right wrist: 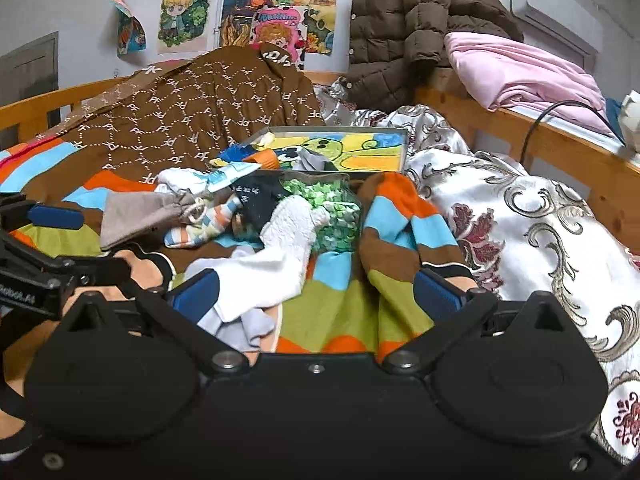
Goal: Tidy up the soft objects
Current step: 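Withdraw both tools from the tray back over the clothes pile, then grasp the white sock with the right gripper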
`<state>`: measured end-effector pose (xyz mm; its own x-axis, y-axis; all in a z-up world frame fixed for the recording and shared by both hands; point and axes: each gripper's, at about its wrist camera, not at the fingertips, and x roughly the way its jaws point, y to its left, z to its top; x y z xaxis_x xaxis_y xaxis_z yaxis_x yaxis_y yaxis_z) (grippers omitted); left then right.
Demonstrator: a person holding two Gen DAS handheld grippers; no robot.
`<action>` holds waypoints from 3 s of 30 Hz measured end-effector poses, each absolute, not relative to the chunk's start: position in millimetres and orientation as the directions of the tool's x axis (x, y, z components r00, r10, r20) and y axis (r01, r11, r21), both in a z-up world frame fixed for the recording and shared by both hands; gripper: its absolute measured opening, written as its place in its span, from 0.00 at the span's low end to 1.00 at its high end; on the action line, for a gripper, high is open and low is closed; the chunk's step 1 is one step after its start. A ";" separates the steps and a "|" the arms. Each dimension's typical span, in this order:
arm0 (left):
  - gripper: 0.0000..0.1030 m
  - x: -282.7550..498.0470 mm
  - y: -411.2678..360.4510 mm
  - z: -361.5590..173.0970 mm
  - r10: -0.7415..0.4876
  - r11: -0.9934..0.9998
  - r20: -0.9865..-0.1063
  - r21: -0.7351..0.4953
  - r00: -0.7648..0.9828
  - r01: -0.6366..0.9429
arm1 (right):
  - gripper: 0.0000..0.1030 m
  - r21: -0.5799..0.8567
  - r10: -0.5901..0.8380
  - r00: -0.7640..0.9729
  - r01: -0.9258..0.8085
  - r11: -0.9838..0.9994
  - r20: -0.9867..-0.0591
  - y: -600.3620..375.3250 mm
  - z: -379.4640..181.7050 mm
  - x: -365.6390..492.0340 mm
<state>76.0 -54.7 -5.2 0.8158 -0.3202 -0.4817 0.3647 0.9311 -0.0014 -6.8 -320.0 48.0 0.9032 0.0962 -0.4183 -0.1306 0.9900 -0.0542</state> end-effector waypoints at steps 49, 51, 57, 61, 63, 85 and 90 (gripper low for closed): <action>0.96 168.2 -61.9 -33.8 -0.433 0.791 -0.656 0.052 0.618 0.610 | 0.99 0.035 0.218 0.849 -0.229 0.973 -0.482 -300.6 9.8 100.7; 0.94 177.3 -63.3 -36.8 -0.453 0.766 -0.666 0.050 0.593 0.641 | 0.99 0.029 0.216 0.844 -0.233 0.972 -0.491 -299.0 5.7 106.8; 0.86 197.7 -68.2 -42.7 -0.521 0.693 -0.677 0.020 0.520 0.721 | 0.83 0.043 0.251 0.819 -0.268 0.963 -0.516 -295.8 -4.7 121.8; 0.78 206.3 -75.3 -49.8 -0.542 0.646 -0.698 0.010 0.468 0.764 | 0.68 0.062 0.285 0.797 -0.299 0.952 -0.532 -290.0 -9.8 127.8; 0.74 209.8 -78.3 -53.4 -0.540 0.637 -0.708 0.010 0.455 0.771 | 0.62 0.071 0.293 0.785 -0.305 0.950 -0.546 -286.4 -12.7 130.8; 0.00 202.9 -78.8 -47.3 -0.567 0.615 -0.684 0.019 0.459 0.788 | 0.03 0.040 0.300 0.751 -0.343 0.938 -0.589 -268.3 -24.8 129.6; 0.00 201.3 -70.8 -34.8 -0.577 0.628 -0.659 0.020 0.483 0.778 | 0.03 -0.040 0.258 0.814 -0.325 0.945 -0.519 -265.3 -9.7 118.7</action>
